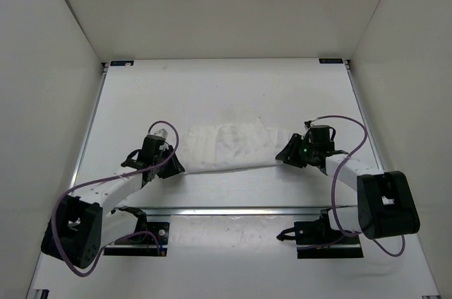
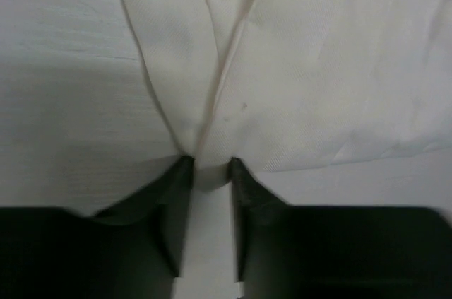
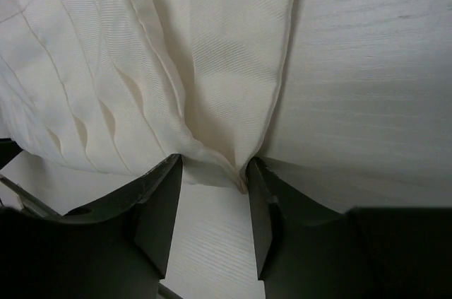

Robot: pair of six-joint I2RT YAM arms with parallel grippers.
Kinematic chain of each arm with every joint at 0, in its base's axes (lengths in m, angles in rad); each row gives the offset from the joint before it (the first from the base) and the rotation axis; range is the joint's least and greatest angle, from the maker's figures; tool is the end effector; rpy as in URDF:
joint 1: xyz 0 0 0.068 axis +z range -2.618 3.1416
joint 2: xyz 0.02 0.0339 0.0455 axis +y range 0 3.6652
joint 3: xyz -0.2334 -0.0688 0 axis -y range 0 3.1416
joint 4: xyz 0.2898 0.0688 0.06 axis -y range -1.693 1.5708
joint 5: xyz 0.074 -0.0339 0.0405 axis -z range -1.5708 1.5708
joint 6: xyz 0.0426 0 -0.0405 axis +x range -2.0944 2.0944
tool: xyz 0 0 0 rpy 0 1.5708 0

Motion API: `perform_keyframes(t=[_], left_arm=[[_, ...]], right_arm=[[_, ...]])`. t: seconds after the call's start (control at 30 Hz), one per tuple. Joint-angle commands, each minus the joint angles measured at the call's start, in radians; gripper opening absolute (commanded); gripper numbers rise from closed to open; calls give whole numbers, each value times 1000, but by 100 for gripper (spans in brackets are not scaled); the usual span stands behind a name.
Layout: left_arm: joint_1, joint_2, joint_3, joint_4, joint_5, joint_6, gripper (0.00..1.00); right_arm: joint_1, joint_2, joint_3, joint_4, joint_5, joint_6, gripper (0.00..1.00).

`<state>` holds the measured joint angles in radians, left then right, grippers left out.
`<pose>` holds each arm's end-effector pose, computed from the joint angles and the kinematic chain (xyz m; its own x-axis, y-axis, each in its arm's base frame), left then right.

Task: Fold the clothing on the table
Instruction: Fold the skirt

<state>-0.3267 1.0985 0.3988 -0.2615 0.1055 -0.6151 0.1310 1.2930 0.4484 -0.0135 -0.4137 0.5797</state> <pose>0.2266 -0.0815 0.0852 -0.8513 -0.3174 -0.4178 -0.1408 0.9052 -0.4009 0.2627 0.0519 0.0756 -0.8358 0.3958 -0.3804 0.0928 0.7849 0.6126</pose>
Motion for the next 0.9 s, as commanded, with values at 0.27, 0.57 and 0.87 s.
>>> perform_keyframes(t=[0.27, 0.57, 0.87], left_arm=[[-81, 150, 23, 237, 37, -86, 0], [-228, 520, 270, 401, 2, -115, 0], [-167, 541, 206, 490, 26, -123, 0]], right_arm=[[-62, -14, 123, -123, 3, -84, 0], [-18, 58, 549, -460, 105, -285, 0], [290, 320, 947, -542, 131, -314, 1]])
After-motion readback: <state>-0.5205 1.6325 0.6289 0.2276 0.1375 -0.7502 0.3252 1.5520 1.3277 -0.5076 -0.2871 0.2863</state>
